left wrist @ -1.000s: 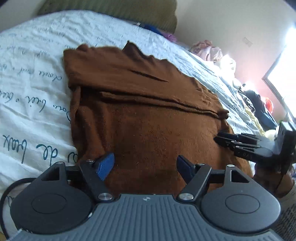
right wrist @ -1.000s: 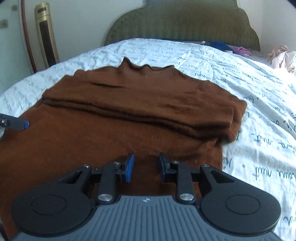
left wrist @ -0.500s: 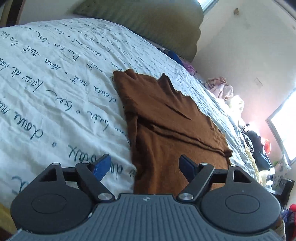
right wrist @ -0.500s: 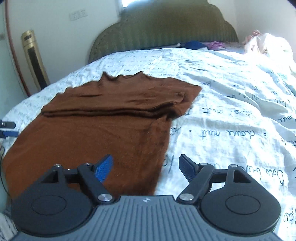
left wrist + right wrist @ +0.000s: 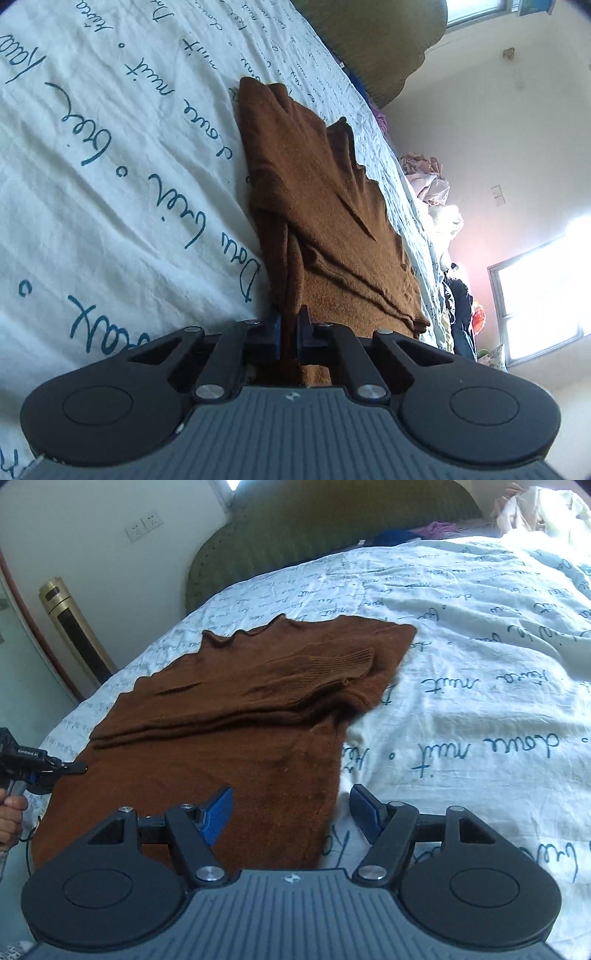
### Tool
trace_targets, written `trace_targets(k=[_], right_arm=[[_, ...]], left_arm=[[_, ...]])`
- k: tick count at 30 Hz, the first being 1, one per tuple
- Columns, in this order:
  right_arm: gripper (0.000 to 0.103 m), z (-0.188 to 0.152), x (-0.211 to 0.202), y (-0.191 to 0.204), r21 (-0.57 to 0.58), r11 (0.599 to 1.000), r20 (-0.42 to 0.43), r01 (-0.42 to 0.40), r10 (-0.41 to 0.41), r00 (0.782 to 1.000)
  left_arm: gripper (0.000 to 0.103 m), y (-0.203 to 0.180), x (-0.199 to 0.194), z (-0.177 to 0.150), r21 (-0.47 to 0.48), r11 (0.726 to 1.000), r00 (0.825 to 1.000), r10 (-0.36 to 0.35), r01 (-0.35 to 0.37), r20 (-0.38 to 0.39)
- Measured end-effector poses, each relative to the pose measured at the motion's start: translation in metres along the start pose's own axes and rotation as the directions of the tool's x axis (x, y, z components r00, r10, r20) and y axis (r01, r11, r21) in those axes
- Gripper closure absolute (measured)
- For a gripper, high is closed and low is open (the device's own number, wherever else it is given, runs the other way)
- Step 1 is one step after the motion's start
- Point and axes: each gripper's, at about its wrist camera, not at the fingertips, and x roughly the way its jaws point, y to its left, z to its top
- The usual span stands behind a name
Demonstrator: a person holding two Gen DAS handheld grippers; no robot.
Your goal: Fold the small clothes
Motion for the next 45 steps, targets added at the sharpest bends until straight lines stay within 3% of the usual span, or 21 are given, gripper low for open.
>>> trace_targets(k=[4, 10, 13, 16, 18, 19, 21, 22, 23, 25, 28, 31, 32, 34, 36, 39, 40, 41, 43, 44, 45], right_arm=[[0.097, 0.001, 0.005, 0.005, 0.033, 0.999, 0.0, 0.034, -0.034, 0.999], [0.099, 0.011, -0.01, 0.014, 0.001, 0.998, 0.055, 0.065, -0.065, 0.996], [0.099, 0.027, -0.014, 0.013, -0.006, 0.997, 0.081, 0.076, -0.076, 0.994], [0.099, 0.037, -0.005, 0.003, 0.004, 0.992, 0.08, 0.125, -0.125, 0.989], [0.099, 0.037, 0.013, -0.011, 0.015, 0.984, 0.023, 0.175, -0.175, 0.984], [0.099, 0.035, 0.021, -0.016, 0.019, 0.986, -0.005, 0.166, -0.166, 0.986], [0.099, 0.025, 0.024, -0.018, 0.028, 0.986, 0.014, 0.166, -0.167, 0.986], [0.098, 0.023, 0.022, -0.014, 0.019, 0.987, 0.01, 0.159, -0.159, 0.987], [0.097, 0.022, 0.019, -0.011, 0.015, 0.989, 0.007, 0.149, -0.149, 0.989], [0.094, 0.02, 0.011, -0.003, -0.002, 0.991, 0.003, 0.135, -0.135, 0.991], [0.087, 0.012, -0.001, 0.007, -0.007, 0.993, -0.004, 0.114, -0.114, 0.993], [0.069, -0.003, -0.007, 0.006, 0.068, 0.995, -0.016, 0.078, -0.077, 0.997], [0.066, -0.009, -0.009, 0.007, 0.083, 0.994, -0.014, 0.07, -0.069, 0.998], [0.034, -0.017, -0.013, 0.014, 0.075, 0.996, -0.004, 0.052, -0.051, 0.999], [0.021, -0.025, -0.013, 0.029, 0.021, 1.0, -0.014, 0.008, -0.008, 1.0], [0.021, -0.037, -0.009, 0.058, -0.117, 0.993, -0.051, 0.034, -0.041, 0.998], [0.021, -0.042, -0.009, 0.068, -0.169, 0.984, -0.056, 0.063, -0.074, 0.996], [0.021, -0.045, -0.009, 0.076, -0.213, 0.973, -0.058, 0.086, -0.101, 0.993], [0.023, -0.051, -0.012, 0.081, -0.228, 0.967, -0.033, 0.114, -0.125, 0.992], [0.03, -0.052, -0.013, 0.076, -0.177, 0.98, -0.031, 0.093, -0.1, 0.995], [0.06, -0.052, -0.014, 0.07, -0.133, 0.988, -0.028, 0.073, -0.077, 0.997]], left_arm=[[0.096, -0.002, -0.005, 0.002, -0.016, 1.0, 1.0, -0.007, 0.008, 0.03], [0.096, -0.048, -0.025, 0.01, 0.192, 0.973, 0.988, 0.106, -0.126, 0.114], [0.095, -0.08, -0.021, 0.015, 0.337, 0.916, 0.973, 0.173, -0.216, 0.155], [0.092, -0.097, -0.003, 0.016, 0.459, 0.816, 0.935, 0.285, -0.352, 0.211], [0.082, -0.091, 0.02, 0.016, 0.485, 0.777, 0.914, 0.369, -0.402, 0.168], [0.08, -0.088, 0.028, 0.01, 0.504, 0.736, 0.889, 0.423, -0.451, 0.177], [0.073, -0.091, 0.031, -0.006, 0.532, 0.684, 0.861, 0.461, -0.5, 0.215], [0.06, -0.093, 0.027, -0.016, 0.53, 0.668, 0.848, 0.475, -0.522, 0.235], [0.04, -0.096, 0.023, -0.023, 0.522, 0.66, 0.837, 0.486, -0.54, 0.252], [0.016, -0.104, 0.01, -0.039, 0.514, 0.648, 0.825, 0.48, -0.562, 0.297], [0.015, -0.111, -0.002, -0.059, 0.492, 0.633, 0.801, 0.505, -0.598, 0.322], [0.015, -0.106, -0.009, -0.075, 0.453, 0.645, 0.786, 0.546, -0.615, 0.29], [0.015, -0.103, -0.011, -0.081, 0.447, 0.658, 0.793, 0.545, -0.606, 0.272], [0.014, -0.094, -0.013, -0.093, 0.43, 0.679, 0.801, 0.545, -0.596, 0.249], [0.013, -0.089, -0.012, -0.103, 0.428, 0.673, 0.795, 0.55, -0.603, 0.257], [0.02, -0.089, -0.018, -0.111, 0.419, 0.679, 0.797, 0.537, -0.603, 0.276], [0.04, -0.09, -0.02, -0.112, 0.419, 0.687, 0.804, 0.526, -0.594, 0.278], [0.073, -0.092, -0.023, -0.112, 0.425, 0.703, 0.821, 0.505, -0.57, 0.265], [0.093, -0.091, -0.029, -0.108, 0.417, 0.757, 0.864, 0.453, -0.503, 0.219], [0.093, -0.091, -0.033, -0.107, 0.409, 0.772, 0.874, 0.433, -0.486, 0.22], [0.094, -0.091, -0.036, -0.107, 0.405, 0.778, 0.877, 0.423, -0.48, 0.228]])
